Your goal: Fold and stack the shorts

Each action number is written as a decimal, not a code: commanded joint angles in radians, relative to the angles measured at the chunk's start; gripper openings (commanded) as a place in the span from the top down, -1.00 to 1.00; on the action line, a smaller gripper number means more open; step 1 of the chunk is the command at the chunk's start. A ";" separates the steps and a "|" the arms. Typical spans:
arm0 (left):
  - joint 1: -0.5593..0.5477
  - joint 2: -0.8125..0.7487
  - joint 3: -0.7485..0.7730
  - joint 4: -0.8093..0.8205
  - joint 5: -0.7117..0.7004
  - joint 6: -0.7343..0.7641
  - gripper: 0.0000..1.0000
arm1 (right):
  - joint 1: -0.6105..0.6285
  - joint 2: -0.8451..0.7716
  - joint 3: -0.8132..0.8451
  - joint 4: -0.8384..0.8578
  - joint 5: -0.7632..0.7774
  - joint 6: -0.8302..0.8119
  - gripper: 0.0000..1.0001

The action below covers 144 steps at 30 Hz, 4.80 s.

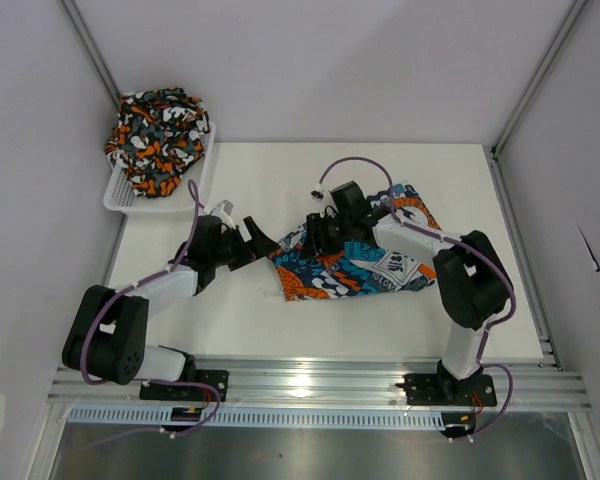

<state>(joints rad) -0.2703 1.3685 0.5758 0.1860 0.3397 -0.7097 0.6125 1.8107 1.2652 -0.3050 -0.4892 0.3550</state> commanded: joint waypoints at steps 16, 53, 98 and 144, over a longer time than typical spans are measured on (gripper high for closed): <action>-0.099 0.075 -0.016 0.142 -0.037 -0.103 -0.98 | 0.000 0.271 0.071 -0.025 0.086 0.084 0.53; -0.141 0.331 0.104 0.205 -0.071 -0.099 -0.96 | -0.023 0.274 0.049 0.092 -0.035 0.154 0.55; -0.164 0.316 -0.067 0.491 -0.053 -0.154 -0.15 | -0.049 0.300 -0.039 0.342 -0.109 0.320 0.68; 0.097 0.320 0.812 -0.954 -0.163 0.231 1.00 | 0.196 0.061 -0.195 0.244 0.489 0.338 0.90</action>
<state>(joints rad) -0.1806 1.7466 1.2995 -0.6876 0.1852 -0.5098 0.7467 1.8423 1.0439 -0.0261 -0.0944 0.6556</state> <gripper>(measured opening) 0.036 0.057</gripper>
